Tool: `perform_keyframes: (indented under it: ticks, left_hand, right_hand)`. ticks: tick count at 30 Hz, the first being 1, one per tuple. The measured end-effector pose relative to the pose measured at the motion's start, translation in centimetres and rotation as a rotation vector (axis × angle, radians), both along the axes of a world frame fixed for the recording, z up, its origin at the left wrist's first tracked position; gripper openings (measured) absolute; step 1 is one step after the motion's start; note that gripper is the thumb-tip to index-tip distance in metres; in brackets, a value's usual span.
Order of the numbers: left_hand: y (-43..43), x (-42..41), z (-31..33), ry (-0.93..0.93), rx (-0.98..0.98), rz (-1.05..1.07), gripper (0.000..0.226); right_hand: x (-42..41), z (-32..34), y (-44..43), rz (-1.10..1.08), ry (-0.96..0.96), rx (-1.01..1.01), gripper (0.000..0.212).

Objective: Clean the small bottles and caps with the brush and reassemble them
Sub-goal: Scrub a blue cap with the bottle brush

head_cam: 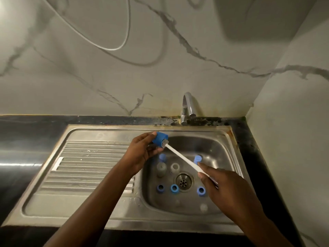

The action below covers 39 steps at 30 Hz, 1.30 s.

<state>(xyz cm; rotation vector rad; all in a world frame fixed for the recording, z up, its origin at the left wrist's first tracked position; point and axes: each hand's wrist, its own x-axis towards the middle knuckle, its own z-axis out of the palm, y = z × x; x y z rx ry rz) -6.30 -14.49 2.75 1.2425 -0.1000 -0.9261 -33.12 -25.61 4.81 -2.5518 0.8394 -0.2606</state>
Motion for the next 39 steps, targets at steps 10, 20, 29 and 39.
perform_keyframes:
  ticks: [10, 20, 29, 39]
  left_hand:
    - [3.4, 0.9, 2.0, -0.066, -0.002, 0.222, 0.039]
    - [4.7, 2.5, 5.0, -0.151, -0.006, 0.293, 0.031]
    - [4.9, 2.0, 4.9, -0.024, -0.055, 0.299, 0.043]
    - [5.1, 3.1, 6.4, -0.07, -0.066, 0.346, 0.036]
  right_hand:
    - [3.4, 3.2, 1.0, 0.215, 0.2, -0.312, 0.076]
    - [4.0, 3.8, 2.6, 0.276, -0.003, 0.155, 0.043]
    - [5.4, 6.4, 1.2, 0.277, -0.031, -0.065, 0.044]
    - [4.5, 6.4, 3.6, 0.292, -0.002, 0.25, 0.044]
